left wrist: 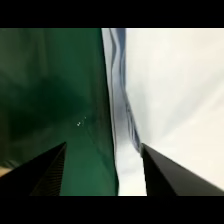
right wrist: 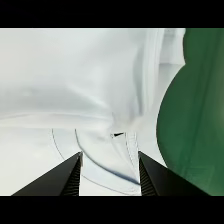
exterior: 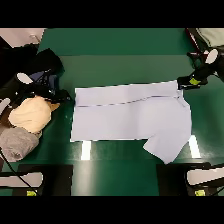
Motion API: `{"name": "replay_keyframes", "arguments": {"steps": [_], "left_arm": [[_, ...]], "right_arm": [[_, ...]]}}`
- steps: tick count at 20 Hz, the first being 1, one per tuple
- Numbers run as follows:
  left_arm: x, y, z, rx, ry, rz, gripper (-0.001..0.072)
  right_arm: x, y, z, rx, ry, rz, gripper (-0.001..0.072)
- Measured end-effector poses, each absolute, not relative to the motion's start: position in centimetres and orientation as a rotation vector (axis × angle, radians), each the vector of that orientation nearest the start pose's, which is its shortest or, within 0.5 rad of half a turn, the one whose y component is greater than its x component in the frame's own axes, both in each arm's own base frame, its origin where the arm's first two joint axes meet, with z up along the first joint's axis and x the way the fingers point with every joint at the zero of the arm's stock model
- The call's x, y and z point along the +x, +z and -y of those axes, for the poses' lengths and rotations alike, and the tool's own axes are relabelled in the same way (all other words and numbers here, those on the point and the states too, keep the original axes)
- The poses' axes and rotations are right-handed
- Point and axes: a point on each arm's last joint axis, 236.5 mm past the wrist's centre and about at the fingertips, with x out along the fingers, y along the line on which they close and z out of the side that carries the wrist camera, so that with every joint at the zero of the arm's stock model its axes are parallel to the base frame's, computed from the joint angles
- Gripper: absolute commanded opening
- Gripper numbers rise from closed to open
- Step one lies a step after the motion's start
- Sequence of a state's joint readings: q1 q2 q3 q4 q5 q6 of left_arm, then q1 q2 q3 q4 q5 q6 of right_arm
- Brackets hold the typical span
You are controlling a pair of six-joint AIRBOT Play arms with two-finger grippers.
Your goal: Fold the shirts.
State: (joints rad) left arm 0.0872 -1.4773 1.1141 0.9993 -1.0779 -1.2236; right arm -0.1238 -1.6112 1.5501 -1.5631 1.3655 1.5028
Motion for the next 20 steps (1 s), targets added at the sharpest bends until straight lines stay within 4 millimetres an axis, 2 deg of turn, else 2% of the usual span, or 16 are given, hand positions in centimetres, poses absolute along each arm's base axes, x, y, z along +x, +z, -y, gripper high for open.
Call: {"name": "replay_keyframes", "arguments": {"steps": [3, 7, 11, 13, 15, 18, 19, 20], "left_arm": [[38.0, -3.9, 7.1, -0.372, -0.383, -1.362, 0.0538], [32.7, -3.6, 7.5, -0.397, -0.411, -1.445, 0.0538], [26.1, -6.4, 8.9, -0.480, -0.422, -1.553, 0.0538], [23.6, -7.7, 9.8, -0.537, -0.426, -1.596, 0.0538], [22.3, -8.2, 10.9, -0.591, -0.440, -1.614, 0.0537], [21.3, -8.8, 12.1, -0.604, -0.457, -1.623, 0.0534], [21.0, -9.0, 12.5, -0.592, -0.464, -1.628, 0.0381], [20.8, -9.3, 12.7, -0.572, -0.464, -1.631, 0.0154]], "right_arm": [[41.8, 0.9, 5.5, 0.055, -0.055, -1.447, 0.0413], [40.5, 4.1, 5.3, 0.147, -0.032, -1.405, 0.0413], [39.9, 7.0, 4.8, 0.193, 0.000, -1.338, 0.0412], [39.7, 8.0, 4.7, 0.198, 0.008, -1.315, 0.0412], [39.6, 8.7, 4.5, 0.201, 0.015, -1.301, 0.0412], [39.2, 9.0, 4.4, 0.205, 0.020, -1.301, 0.0412], [39.2, 9.0, 4.4, 0.205, 0.022, -1.303, 0.0412], [39.0, 9.1, 4.3, 0.205, 0.023, -1.307, 0.0412]]}}
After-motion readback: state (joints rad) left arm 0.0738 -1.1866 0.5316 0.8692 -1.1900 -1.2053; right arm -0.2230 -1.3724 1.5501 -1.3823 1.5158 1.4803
